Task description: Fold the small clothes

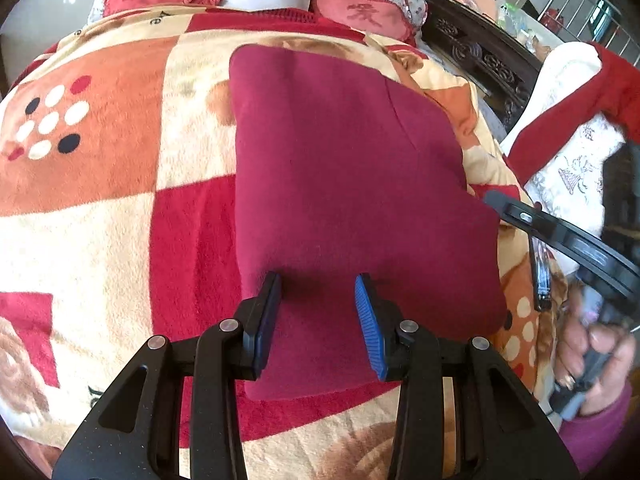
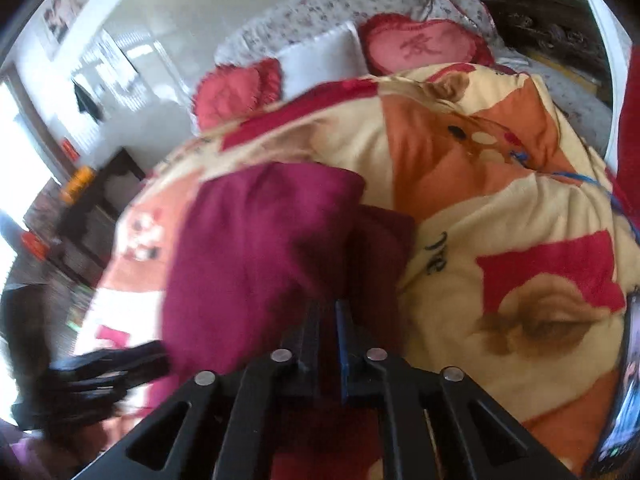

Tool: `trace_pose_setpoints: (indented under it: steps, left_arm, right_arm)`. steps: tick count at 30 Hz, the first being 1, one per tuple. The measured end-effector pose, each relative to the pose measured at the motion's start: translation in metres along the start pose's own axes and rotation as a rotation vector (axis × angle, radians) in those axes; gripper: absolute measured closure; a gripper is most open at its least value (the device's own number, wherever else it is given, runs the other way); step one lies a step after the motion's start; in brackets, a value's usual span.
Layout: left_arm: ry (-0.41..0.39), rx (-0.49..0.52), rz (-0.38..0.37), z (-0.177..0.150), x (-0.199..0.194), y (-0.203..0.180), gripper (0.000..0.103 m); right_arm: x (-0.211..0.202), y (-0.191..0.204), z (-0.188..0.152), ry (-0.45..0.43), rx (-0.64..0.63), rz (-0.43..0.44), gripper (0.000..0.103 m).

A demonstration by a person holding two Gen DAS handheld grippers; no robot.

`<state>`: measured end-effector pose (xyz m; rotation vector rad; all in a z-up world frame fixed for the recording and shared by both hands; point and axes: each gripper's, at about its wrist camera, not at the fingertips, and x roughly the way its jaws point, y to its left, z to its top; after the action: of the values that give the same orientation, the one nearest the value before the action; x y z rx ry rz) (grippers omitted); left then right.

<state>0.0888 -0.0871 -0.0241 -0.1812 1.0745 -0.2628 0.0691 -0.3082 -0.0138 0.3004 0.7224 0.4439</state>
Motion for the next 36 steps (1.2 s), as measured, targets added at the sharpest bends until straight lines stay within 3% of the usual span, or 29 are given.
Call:
trace_pose_setpoints:
  steps: [2, 4, 12, 13, 14, 15, 16, 18, 20, 23, 27, 28, 30, 31, 34, 36]
  left_arm:
    - [0.001, 0.004, 0.006, -0.001, 0.002, -0.001, 0.065]
    - [0.001, 0.003, 0.003, -0.001, 0.003, -0.002, 0.065]
    - [0.009, 0.002, 0.002, -0.004, 0.000, -0.002, 0.065]
    - [0.010, 0.003, 0.000, -0.005, -0.001, -0.003, 0.065]
    - [0.010, 0.004, -0.008, -0.005, -0.005, -0.004, 0.065]
    - [0.006, 0.005, -0.015, -0.005, -0.008, -0.005, 0.065]
    - [-0.008, 0.010, -0.022, -0.006, -0.013, -0.006, 0.065]
    - [-0.031, 0.014, -0.020, -0.005, -0.018, -0.007, 0.052]
    - [-0.041, -0.007, -0.021, -0.005, -0.015, -0.003, 0.046]
    - [0.013, -0.046, -0.025, -0.005, 0.000, 0.002, 0.046]
    - [0.013, -0.043, -0.013, -0.008, 0.004, 0.004, 0.046]
    - [0.011, -0.045, -0.014, -0.008, 0.005, 0.004, 0.046]
    - [0.014, -0.053, -0.015, -0.008, 0.007, 0.004, 0.046]
    - [0.015, -0.054, -0.016, -0.008, 0.008, 0.004, 0.046]
    - [0.011, -0.043, -0.011, -0.007, 0.010, 0.001, 0.046]
    - [0.011, -0.031, -0.002, -0.007, 0.013, -0.001, 0.046]
  right_arm:
    - [-0.008, 0.009, -0.008, 0.003, -0.012, 0.035, 0.072]
    - [-0.011, 0.021, -0.017, 0.011, -0.039, 0.052, 0.064]
    - [0.006, 0.032, -0.046, 0.070, 0.015, 0.155, 0.063]
    - [0.008, 0.036, -0.049, 0.075, -0.019, 0.123, 0.067]
    - [0.008, 0.038, -0.051, 0.066, -0.042, 0.084, 0.092]
    - [0.006, 0.036, -0.051, 0.059, -0.036, 0.076, 0.097]
    - [0.002, 0.033, -0.051, 0.055, -0.019, 0.088, 0.097]
    - [-0.007, 0.027, -0.052, 0.043, -0.031, 0.055, 0.097]
    - [-0.006, 0.015, -0.059, 0.060, -0.005, 0.026, 0.097]
    - [0.012, 0.005, -0.072, 0.121, 0.022, 0.004, 0.097]
    - [-0.008, 0.011, -0.059, 0.083, 0.016, 0.055, 0.097]
    - [-0.013, 0.013, -0.054, 0.070, 0.007, 0.057, 0.094]
    - [-0.022, 0.020, -0.046, 0.036, -0.025, 0.024, 0.064]
    - [-0.026, 0.024, -0.043, 0.009, -0.043, -0.012, 0.058]
    - [-0.026, 0.028, -0.032, -0.022, -0.067, -0.115, 0.057]
    - [-0.022, 0.027, -0.024, -0.033, -0.053, -0.095, 0.057]
